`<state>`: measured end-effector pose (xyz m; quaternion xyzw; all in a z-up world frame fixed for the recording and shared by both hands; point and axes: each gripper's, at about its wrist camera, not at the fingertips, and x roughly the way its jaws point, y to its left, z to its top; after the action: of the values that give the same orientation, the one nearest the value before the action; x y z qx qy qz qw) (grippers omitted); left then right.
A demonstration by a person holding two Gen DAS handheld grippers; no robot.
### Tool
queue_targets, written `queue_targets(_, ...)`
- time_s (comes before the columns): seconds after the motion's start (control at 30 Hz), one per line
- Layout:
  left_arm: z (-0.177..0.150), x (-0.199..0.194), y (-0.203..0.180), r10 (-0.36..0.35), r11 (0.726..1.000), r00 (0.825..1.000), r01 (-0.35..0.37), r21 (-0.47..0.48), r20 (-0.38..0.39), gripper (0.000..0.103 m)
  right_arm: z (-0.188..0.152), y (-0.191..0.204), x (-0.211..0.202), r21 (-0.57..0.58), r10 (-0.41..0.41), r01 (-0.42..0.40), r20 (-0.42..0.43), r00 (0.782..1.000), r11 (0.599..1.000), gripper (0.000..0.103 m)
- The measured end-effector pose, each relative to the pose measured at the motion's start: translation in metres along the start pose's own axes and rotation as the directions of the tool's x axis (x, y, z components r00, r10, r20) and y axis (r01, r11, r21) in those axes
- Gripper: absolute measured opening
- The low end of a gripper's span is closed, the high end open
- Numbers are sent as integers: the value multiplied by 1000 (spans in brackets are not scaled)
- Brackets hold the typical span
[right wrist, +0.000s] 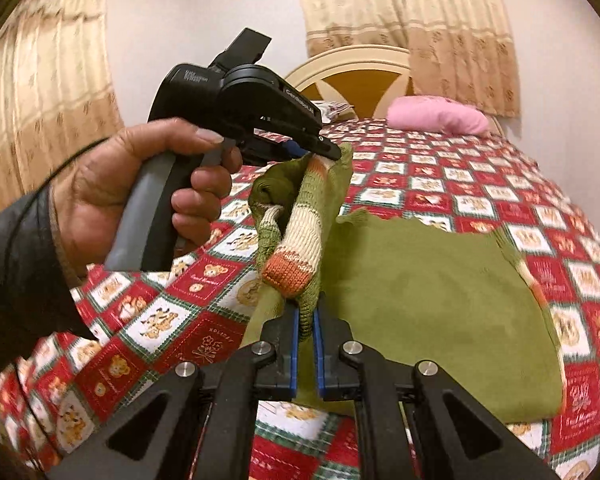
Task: Fold small clothes
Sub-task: 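Lift the folded sweater edge with both grippers and fold it over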
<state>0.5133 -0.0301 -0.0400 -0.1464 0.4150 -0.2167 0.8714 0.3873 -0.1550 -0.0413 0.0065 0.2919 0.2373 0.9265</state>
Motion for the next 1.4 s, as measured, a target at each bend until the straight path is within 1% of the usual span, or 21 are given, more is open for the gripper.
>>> queue_targets(0.2, -1, 25, -40, -25, 999, 999, 27, 37, -33, 13, -8, -34, -15, 95, 0, -1, 3, 1000, 995, 5)
queue_targets(0.4, -7, 55, -78, -52, 996, 996, 58, 70, -75, 13, -18, -75, -32, 186, -30, 28, 6, 1000, 982, 5)
queue_targets(0.57, -12, 76, -105, -50, 992, 994, 61, 109, -101, 13, -28, -100, -40, 245, -43, 42, -3, 999, 969, 5)
queue_targets(0.93, -28, 125, -128, -33, 992, 985, 53, 118, -171, 13, -51, -144, -46, 359, -47, 54, -28, 999, 932, 5)
queue_targets(1.1, -37, 139, -137, -12, 989, 985, 37, 143, -173, 13, -59, -155, -45, 398, -52, 64, -41, 998, 915, 5)
queue_targets(1.23, -42, 143, -147, -8, 982, 986, 38, 185, -165, 13, -64, -162, -46, 421, -59, 74, -48, 997, 904, 5)
queue_targets(1.3, -45, 143, -151, -10, 978, 985, 45, 203, -170, 16, -66, -164, -47, 429, -62, 80, -56, 997, 900, 5)
queue_targets(1.37, -46, 135, -154, -10, 974, 987, 46, 221, -159, 16, -70, -164, -48, 433, -64, 86, -65, 996, 897, 5)
queue_targets(1.4, -46, 124, -155, -19, 971, 991, 51, 232, -135, 22, -72, -164, -48, 433, -66, 90, -70, 995, 897, 5)
